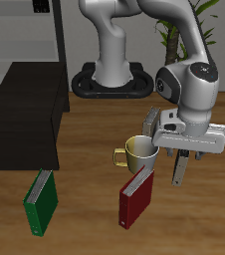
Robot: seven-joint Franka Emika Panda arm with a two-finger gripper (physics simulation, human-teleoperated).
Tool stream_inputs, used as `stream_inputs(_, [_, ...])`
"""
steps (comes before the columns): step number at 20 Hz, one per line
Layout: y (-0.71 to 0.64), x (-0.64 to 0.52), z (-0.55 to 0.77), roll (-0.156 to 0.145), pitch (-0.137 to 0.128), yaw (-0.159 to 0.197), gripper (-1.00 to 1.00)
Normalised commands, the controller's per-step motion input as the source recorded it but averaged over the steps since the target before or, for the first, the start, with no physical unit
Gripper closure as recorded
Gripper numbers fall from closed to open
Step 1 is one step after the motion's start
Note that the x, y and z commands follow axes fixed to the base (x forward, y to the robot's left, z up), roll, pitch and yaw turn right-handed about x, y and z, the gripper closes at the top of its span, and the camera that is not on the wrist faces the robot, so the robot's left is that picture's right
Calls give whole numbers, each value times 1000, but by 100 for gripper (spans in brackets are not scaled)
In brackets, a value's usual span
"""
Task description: Place the left yellow book upright on top of the shelf and place the white-yellow mug on top of the shelf
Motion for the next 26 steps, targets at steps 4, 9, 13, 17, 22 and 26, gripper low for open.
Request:
stream_inputs(4, [-20, 9, -41, 7, 9, -4, 100])
stream_inputs(9, [11, -28, 126, 17, -11, 4, 100])
stream_inputs(13, [-6, -94, 388, 27, -29, -6, 100])
stream_inputs(17, [-79, -140, 536, 16, -43, -32, 100])
stream_inputs(22, [-188, -368, 995, 8, -89, -36, 100])
stream_inputs(26, [-196, -277, 526, 10, -36, -6, 100])
